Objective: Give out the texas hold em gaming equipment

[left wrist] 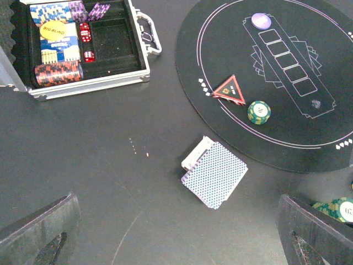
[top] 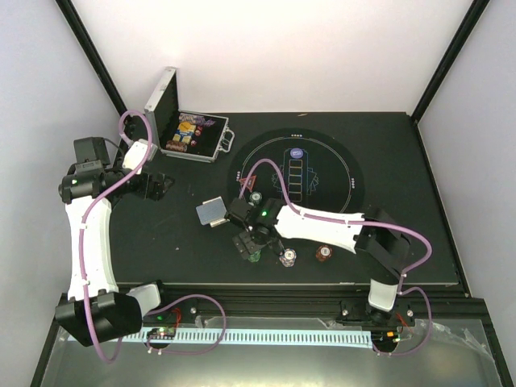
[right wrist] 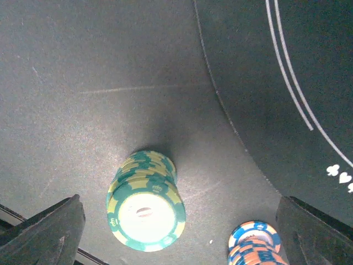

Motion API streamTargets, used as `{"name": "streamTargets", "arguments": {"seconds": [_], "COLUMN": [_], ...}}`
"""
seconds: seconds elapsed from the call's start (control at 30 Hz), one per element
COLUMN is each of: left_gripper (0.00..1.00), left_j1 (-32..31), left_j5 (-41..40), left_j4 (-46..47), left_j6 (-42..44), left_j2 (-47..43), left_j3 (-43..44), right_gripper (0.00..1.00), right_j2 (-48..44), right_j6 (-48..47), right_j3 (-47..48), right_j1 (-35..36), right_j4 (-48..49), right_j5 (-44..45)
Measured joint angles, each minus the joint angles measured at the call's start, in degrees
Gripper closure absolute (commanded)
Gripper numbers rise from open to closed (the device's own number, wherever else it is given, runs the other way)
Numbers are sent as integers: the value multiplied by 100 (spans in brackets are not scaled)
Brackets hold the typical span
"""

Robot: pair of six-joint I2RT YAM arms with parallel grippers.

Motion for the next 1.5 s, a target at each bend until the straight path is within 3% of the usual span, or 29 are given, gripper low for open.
{"name": "streamTargets", "arguments": {"seconds": [0.3,0.77,1.07,1.5], "left_gripper": [1,1,1,1], "left_j1": [13,48,74,92], "left_j5": [0,0,0,0], "left_j4": [-2,-2,-4,-4], "left_j6": [0,0,0,9], "left_j2": [0,0,0,0], "left_j3": [2,11,11,11], "right_gripper": [16,60,79,84], "right_j2": [385,540,540,501], "right_j6": [170,184,227,203], "right_j3": [-46,-46,-31,566], "right_j1": [192,195,219,243], "right_j4": [181,350,354,-50], "right_j5": [-4,-92,-96,-85]}}
